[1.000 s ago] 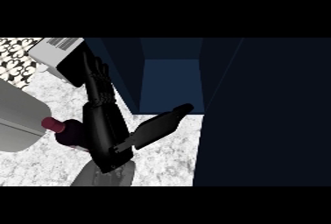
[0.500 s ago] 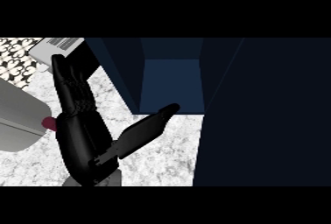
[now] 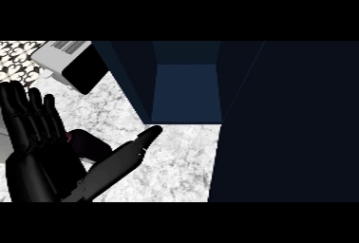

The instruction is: Pick up the wine, place it into the cabinet and close the cabinet

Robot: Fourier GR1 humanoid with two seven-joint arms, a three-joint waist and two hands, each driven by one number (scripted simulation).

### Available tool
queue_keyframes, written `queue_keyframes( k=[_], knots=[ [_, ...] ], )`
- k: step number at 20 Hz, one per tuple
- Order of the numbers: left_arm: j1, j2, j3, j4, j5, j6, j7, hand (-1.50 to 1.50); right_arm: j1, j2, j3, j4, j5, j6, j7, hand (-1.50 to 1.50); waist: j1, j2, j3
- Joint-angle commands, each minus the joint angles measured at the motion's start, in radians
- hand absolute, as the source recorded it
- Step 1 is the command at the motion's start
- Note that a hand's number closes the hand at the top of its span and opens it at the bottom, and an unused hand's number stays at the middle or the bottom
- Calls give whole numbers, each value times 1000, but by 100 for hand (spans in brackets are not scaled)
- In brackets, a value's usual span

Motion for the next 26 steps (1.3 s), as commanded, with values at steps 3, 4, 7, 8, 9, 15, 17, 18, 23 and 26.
queue_keyframes(
  k=[3,4,7,8,9,15,17,18,23,26],
  knots=[
    [110,14,27,-53,29,3,-35,-150,57,-5,-7,-98,-16,10,-4,-150,-3,2,0],
    [122,57,57,-77,114,14,-59,-150,-17,9,11,-98,-4,-25,65,-150,-2,2,-1],
    [91,72,150,-69,180,-23,-46,-150,-47,1,-24,-107,-28,-31,98,-150,-3,3,-1],
    [95,62,140,-35,211,12,-83,-150,2,18,65,-138,36,-35,99,-150,-6,2,-1],
    [91,83,178,-41,248,-10,-72,-150,7,-19,-26,-153,-27,-15,98,-150,-8,2,-1],
    [281,122,138,-93,404,31,-215,-150,-24,-21,-9,-226,-16,-47,199,-150,-5,-1,-2],
    [282,106,135,6,514,76,-333,-150,-16,-36,-73,-117,-89,14,88,-150,-6,3,-1],
    [249,143,217,30,579,53,-346,-150,50,2,-19,-134,-41,-3,48,-150,-10,3,-2],
    [326,135,239,30,736,7,-486,-150,22,-17,-42,-171,-76,3,91,-150,-5,1,-1],
    [316,94,275,115,815,-3,-623,-150,61,-11,-10,-136,-37,19,40,-150,-5,2,-1]
  ],
)
